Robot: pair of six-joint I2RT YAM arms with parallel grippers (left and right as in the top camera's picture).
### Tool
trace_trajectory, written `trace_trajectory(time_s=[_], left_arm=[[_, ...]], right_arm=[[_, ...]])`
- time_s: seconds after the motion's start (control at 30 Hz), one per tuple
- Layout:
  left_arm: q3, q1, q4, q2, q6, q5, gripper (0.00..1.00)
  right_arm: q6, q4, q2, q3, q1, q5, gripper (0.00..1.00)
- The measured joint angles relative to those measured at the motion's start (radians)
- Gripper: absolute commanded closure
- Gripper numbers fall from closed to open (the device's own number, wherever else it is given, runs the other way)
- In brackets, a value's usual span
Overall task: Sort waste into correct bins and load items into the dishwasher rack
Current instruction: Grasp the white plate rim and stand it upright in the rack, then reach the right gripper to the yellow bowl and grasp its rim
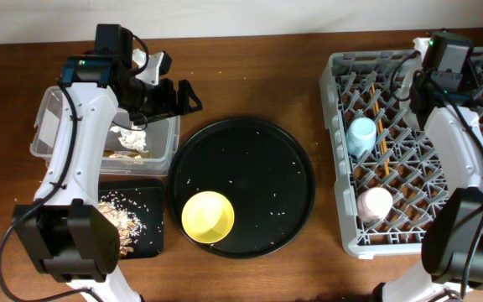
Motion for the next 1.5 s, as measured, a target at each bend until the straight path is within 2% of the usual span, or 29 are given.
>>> trace_trajectory(time_s=[0.03,0.1,0.17,0.4,0.5,0.57,0.73,0.8,0.87,0.97,1.03,1.13,1.27,1.5], left_arm=[[0.000,0.000,0.000,0.000,0.000,0.000,0.00],[0.000,0.000,0.000,0.000,0.000,0.000,0.00],[0.000,0.000,0.000,0.000,0.000,0.000,0.00],[0.000,0.000,0.000,0.000,0.000,0.000,0.00],[0.000,0.000,0.000,0.000,0.000,0.000,0.00],[0.000,0.000,0.000,0.000,0.000,0.000,0.00],[0.000,0.000,0.000,0.000,0.000,0.000,0.00],[0.000,0.000,0.000,0.000,0.000,0.000,0.00],[0.000,0.000,0.000,0.000,0.000,0.000,0.00],[0.000,0.000,0.000,0.000,0.000,0.000,0.00],[0.000,0.000,0.000,0.000,0.000,0.000,0.00],[0.000,0.000,0.000,0.000,0.000,0.000,0.00],[0.000,0.000,0.000,0.000,0.000,0.000,0.00],[0.000,0.000,0.000,0.000,0.000,0.000,0.00]], right_arm=[[-0.004,0.000,0.000,0.000,0.007,-0.003,0.28],[-0.008,0.002,0.000,0.000,0.016,-0.009,0.18],[-0.012,0.002,0.000,0.000,0.023,-0.010,0.12],[-0.015,0.020,-0.021,0.000,0.034,0.024,0.12],[-0.010,0.000,-0.089,0.000,0.075,0.034,0.25],[0.019,-0.052,-0.178,0.003,0.140,0.037,0.30],[0.174,-0.305,-0.296,0.020,0.301,0.013,0.30],[0.268,-0.452,-0.309,0.022,0.378,-0.039,0.33],[0.351,-0.586,-0.311,0.021,0.470,-0.145,0.45],[0.440,-0.684,-0.311,0.018,0.614,-0.349,0.49],[0.513,-0.701,-0.311,0.018,0.716,-0.536,0.50],[0.599,-0.700,-0.309,0.018,0.812,-0.694,0.49],[0.708,-0.682,-0.264,0.017,0.913,-0.774,0.50],[0.790,-0.584,-0.080,0.010,1.070,-0.872,0.53]])
